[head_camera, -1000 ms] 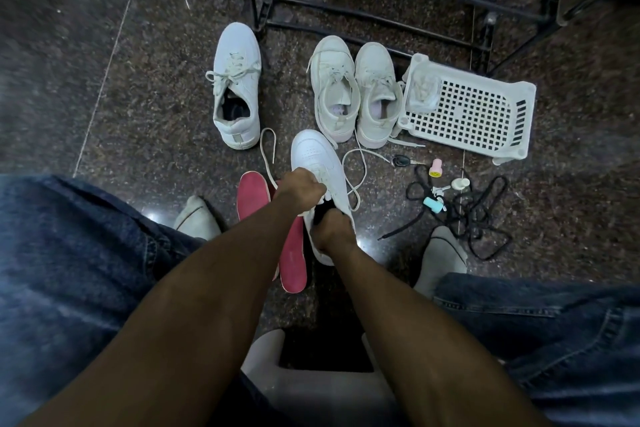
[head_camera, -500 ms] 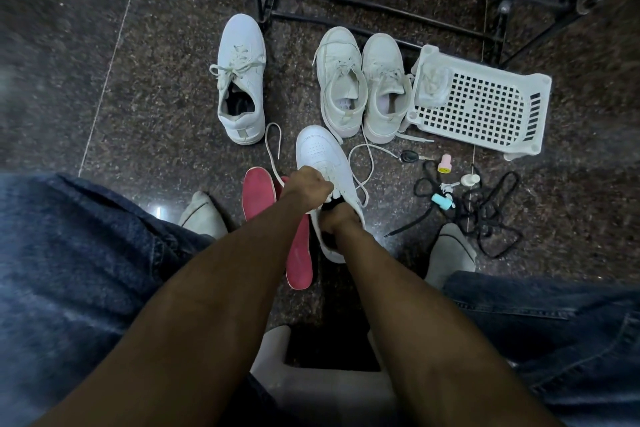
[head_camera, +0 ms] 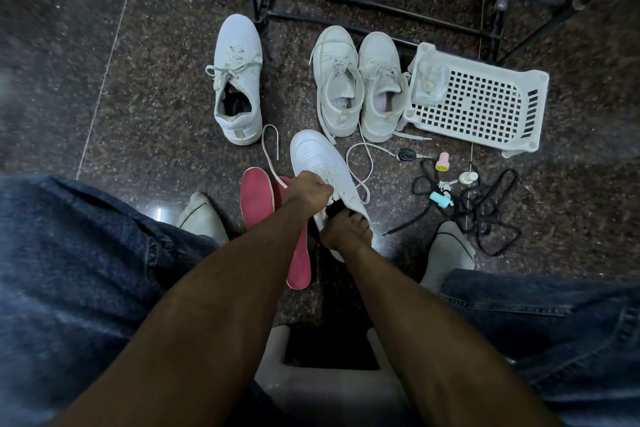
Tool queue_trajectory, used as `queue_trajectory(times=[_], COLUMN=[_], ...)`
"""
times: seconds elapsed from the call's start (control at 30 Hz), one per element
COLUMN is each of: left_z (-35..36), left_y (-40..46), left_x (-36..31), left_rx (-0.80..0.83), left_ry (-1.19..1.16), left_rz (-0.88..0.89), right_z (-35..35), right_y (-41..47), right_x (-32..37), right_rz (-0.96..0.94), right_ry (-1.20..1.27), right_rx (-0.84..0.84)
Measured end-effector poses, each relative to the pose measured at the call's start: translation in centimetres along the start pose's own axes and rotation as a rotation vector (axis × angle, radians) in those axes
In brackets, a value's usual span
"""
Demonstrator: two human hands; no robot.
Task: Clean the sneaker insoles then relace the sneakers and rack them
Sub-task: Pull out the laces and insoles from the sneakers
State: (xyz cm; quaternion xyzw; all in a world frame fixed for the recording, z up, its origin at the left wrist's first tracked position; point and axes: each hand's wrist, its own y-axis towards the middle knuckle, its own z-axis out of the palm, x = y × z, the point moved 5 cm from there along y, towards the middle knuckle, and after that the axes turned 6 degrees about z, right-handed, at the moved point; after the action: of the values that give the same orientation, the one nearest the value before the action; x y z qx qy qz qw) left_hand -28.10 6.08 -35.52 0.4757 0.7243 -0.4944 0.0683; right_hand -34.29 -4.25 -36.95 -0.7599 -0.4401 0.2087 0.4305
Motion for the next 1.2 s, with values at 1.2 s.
queue_trajectory(times=[1.2], left_z=[1.9], left_y=[-0.6], left_x=[1.3], left_rx=[-0.110], left_ry=[-0.054], left_rz=[0.063], right_z=[-4.5], right_y=[-0.4], right_x=[-3.4], right_rz=[-0.175], right_ry=[0.432], right_rx=[-0.170])
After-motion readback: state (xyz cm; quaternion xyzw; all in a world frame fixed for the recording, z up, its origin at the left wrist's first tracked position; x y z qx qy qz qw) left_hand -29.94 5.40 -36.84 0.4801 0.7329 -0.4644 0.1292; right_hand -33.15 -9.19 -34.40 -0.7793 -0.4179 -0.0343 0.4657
